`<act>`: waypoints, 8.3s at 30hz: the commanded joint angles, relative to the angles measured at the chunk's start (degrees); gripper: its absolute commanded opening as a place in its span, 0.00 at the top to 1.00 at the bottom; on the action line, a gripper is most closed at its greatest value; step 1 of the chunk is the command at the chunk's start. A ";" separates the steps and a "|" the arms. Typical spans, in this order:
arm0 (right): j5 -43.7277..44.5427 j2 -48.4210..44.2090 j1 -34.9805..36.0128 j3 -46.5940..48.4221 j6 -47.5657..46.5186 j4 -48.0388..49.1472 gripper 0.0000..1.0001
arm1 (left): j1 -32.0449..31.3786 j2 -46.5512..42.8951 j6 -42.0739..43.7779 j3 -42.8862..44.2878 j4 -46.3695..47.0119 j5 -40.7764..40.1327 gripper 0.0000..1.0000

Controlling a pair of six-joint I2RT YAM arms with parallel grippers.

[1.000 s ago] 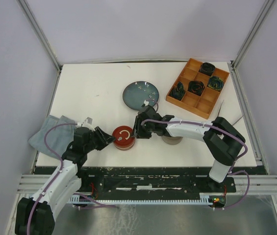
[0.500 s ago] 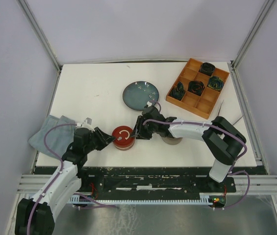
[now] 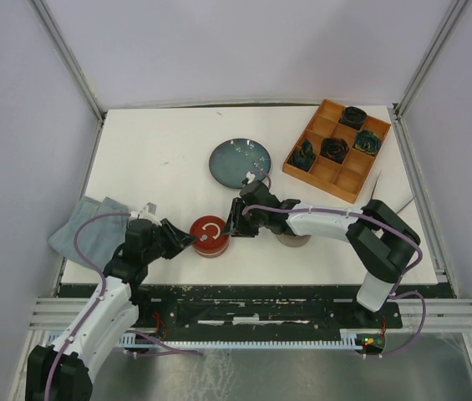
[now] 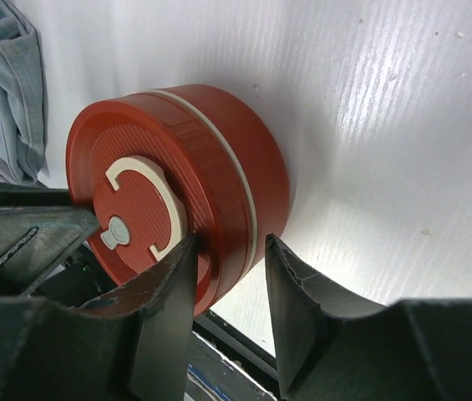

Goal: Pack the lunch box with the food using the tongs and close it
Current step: Close the box lid on the packing box.

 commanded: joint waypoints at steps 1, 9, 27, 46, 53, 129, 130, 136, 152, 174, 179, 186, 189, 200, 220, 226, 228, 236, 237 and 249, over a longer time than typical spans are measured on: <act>1.33 -0.88 0.91 1.89 -3.90 -5.69 0.56 | -0.37 -0.32 -0.23 3.51 -1.20 0.81 0.69; 1.09 -2.41 0.96 3.52 -5.77 -6.97 0.69 | -0.42 -1.07 0.78 3.88 -1.18 1.56 0.83; 5.28 -6.73 1.00 4.78 -7.35 -12.66 0.83 | -0.42 2.01 4.69 8.05 -1.50 3.28 0.58; 0.20 -0.52 1.00 11.60 -4.95 -14.67 0.82 | -0.43 5.38 7.23 11.07 -5.63 -0.39 0.63; 0.94 -0.81 1.13 11.24 -5.57 -16.30 0.82 | -0.43 5.08 7.44 10.81 -6.81 -1.25 0.72; -1.90 -1.81 1.95 7.27 -2.16 -12.34 0.49 | -1.10 -0.38 -0.69 5.50 -6.43 -0.19 0.49; -2.16 -1.68 1.94 7.24 -2.14 -12.31 0.49 | -1.06 -0.37 -0.98 5.34 -6.46 0.07 0.49; -3.26 -1.62 1.97 5.08 -1.06 -11.83 0.49 | -1.04 -0.80 -2.30 3.89 -6.50 1.48 0.55; 0.90 1.35 1.64 1.30 1.41 -13.83 0.50 | -1.83 1.18 -4.45 0.53 -4.85 0.81 0.60; -3.51 6.55 0.39 -13.67 10.20 17.18 0.56 | -2.33 0.44 -4.67 -4.61 -1.30 1.36 0.60; -4.33 7.92 0.21 -14.32 11.73 19.56 0.71 | -2.35 2.22 -4.58 -5.13 0.54 2.11 0.67; -2.91 6.03 0.20 -12.75 9.59 14.32 0.68 | -2.44 4.62 -3.23 -4.12 1.06 2.18 0.56; -2.95 5.43 0.13 -11.66 9.16 12.96 0.44 | -2.43 4.95 -2.66 -3.09 1.17 2.55 0.50; -1.86 4.82 0.21 -11.07 8.13 7.80 0.86 | -2.60 7.21 -1.74 -1.34 2.78 4.18 0.50; -0.88 7.75 -0.49 3.28 -0.77 -8.27 0.40 | -2.57 11.04 2.31 6.04 -0.08 -3.02 0.38; -2.10 9.82 -1.51 2.84 0.47 -5.39 0.40 | -2.53 8.88 5.15 11.62 -2.93 -8.59 0.29; -2.84 9.35 -1.59 2.95 -0.55 -5.22 0.40 | -2.48 9.90 6.52 14.06 -3.18 -9.80 0.26; -2.20 4.29 -1.63 10.21 -8.84 -12.27 0.36 | -1.19 18.27 10.71 19.68 -3.15 -11.58 0.22; -2.00 4.36 -1.63 11.08 -9.31 -12.91 0.36 | -1.09 19.48 10.93 19.78 -3.13 -11.54 0.22; 1.51 9.21 -1.93 18.80 -11.64 -18.48 0.36 | 0.02 24.65 11.95 17.99 -0.47 -9.74 0.25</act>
